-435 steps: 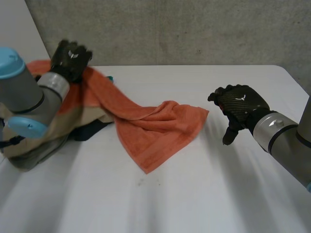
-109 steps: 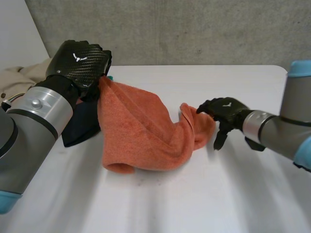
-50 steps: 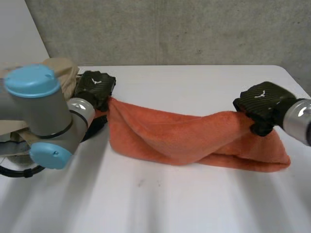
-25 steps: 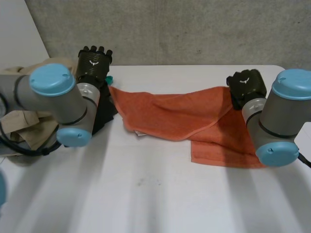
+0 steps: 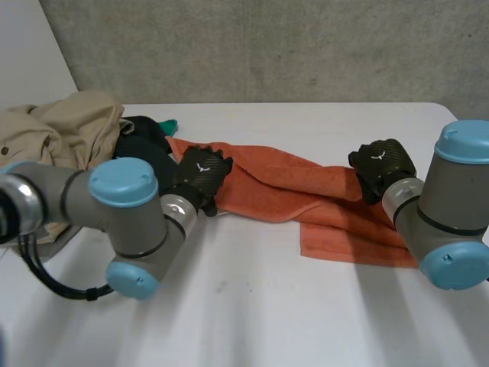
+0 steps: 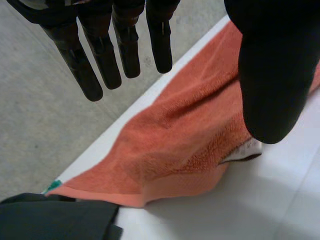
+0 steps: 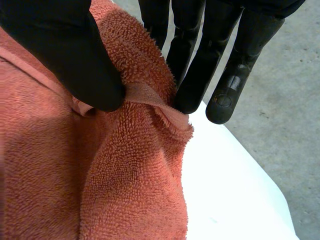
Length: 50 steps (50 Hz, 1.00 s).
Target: Fold the laundry.
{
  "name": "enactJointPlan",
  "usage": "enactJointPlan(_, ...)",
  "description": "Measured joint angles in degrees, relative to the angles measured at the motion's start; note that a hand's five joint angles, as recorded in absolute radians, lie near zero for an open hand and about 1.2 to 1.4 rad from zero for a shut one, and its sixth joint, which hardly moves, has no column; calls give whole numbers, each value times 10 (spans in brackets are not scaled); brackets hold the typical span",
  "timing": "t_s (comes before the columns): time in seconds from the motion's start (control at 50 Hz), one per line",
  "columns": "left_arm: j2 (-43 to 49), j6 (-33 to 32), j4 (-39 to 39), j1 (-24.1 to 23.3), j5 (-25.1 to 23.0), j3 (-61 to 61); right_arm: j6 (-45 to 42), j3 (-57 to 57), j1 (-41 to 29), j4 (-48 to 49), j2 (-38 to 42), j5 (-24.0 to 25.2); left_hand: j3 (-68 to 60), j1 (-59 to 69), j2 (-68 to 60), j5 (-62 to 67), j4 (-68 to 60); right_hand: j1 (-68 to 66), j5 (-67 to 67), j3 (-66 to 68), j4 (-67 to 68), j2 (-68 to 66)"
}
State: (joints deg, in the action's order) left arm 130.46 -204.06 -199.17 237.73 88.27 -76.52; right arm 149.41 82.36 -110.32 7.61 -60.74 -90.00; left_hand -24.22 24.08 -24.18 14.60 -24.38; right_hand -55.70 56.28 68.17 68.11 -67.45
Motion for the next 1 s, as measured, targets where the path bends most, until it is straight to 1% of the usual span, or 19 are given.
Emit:
enactJointPlan(0.14, 80, -1, 28, 5, -6, 85, 2, 15, 0, -3, -6, 9, -23, 23, -23, 24, -24, 0, 0, 0, 0, 0)
enactJointPlan(0.2, 95, -1, 39, 6, -10, 102, 3, 18, 0, -3, -6, 11, -57, 63, -57, 56, -58, 0, 0, 0, 0, 0)
enactJointPlan(0.24, 111, -1, 50, 6, -19, 121, 3, 19, 1, -3, -6, 14, -122, 136, -128, 119, -123, 0, 0, 0, 0, 0)
enactJointPlan(0.26, 113, -1, 51, 6, -21, 123, 3, 19, 1, -3, -6, 15, -122, 136, -128, 119, -123, 0, 0, 0, 0, 0)
enactJointPlan(0.28, 120, 0, 55, 7, -27, 132, 2, 19, 1, -3, -6, 16, -219, 232, -221, 204, -210, 0, 0, 0, 0, 0)
enactJointPlan(0.38, 129, 0, 57, 9, -35, 149, 1, 17, 3, -3, -6, 19, -219, 232, -221, 204, -210, 0, 0, 0, 0, 0)
enactJointPlan(0.4, 127, 0, 57, 9, -35, 150, 0, 17, 3, -4, -6, 19, -436, 404, -442, 412, -440, 0, 0, 0, 0, 0)
enactJointPlan(0.42, 124, 1, 57, 10, -32, 150, -1, 16, 4, -4, -7, 19, -436, 404, -442, 412, -440, 0, 0, 0, 0, 0)
enactJointPlan(0.52, 77, 2, 60, 8, -9, 135, -9, 12, 10, -22, -23, 21, -436, 404, -442, 412, -442, 0, 0, 0, 0, 0)
enactJointPlan(0.56, 0, 2, 65, 5, 17, 98, -29, 5, 18, -57, -58, 23, -436, 404, -442, 412, -442, 0, 0, 0, 0, 0)
enactJointPlan(0.58, 0, 2, 65, 5, 17, 98, -29, 5, 18, -57, -58, 23, -436, 404, -442, 412, -442, 0, 0, 0, 0, 0)
enactJointPlan(0.64, -113, 3, 74, 3, 37, 41, -77, -4, 28, -115, -114, 23, -436, 404, -442, 412, -443, 0, 0, 0, 0, 0)
enactJointPlan(0.7, -188, 3, 87, 4, 41, 1, -114, -7, 32, -153, -147, 23, -436, 404, -442, 412, -443, 0, 0, 0, 0, 0)
enactJointPlan(0.74, -257, 3, 110, 6, 43, -36, -168, -7, 37, -203, -185, 23, -436, 404, -442, 412, -443, 0, 0, 0, 0, 0)
enactJointPlan(0.8, -301, 3, 140, 10, 42, -62, -203, -5, 40, -235, -203, 23, -436, 404, -442, 412, -443, 0, 0, 0, 0, 0)
enactJointPlan(0.84, -317, 3, 165, 13, 42, -75, -241, -2, 42, -272, -219, 22, -436, 404, -442, 412, -443, 0, 0, 0, 0, 0)
enactJointPlan(0.9, -306, 3, 187, 16, 41, -82, -255, 1, 42, -288, -217, 22, -436, 404, -442, 412, -443, 0, 0, 0, 0, 0)
enactJointPlan(0.94, -280, 3, 197, 18, 40, -77, -256, 0, 41, -290, -205, 21, -436, 404, -443, 412, -443, 0, 0, 0, 0, 0)
enactJointPlan(1.0, -210, 1, 198, 25, 41, -40, -246, -14, 38, -270, -159, 19, -440, 404, -444, 412, -443, 0, 0, 0, 0, 0)
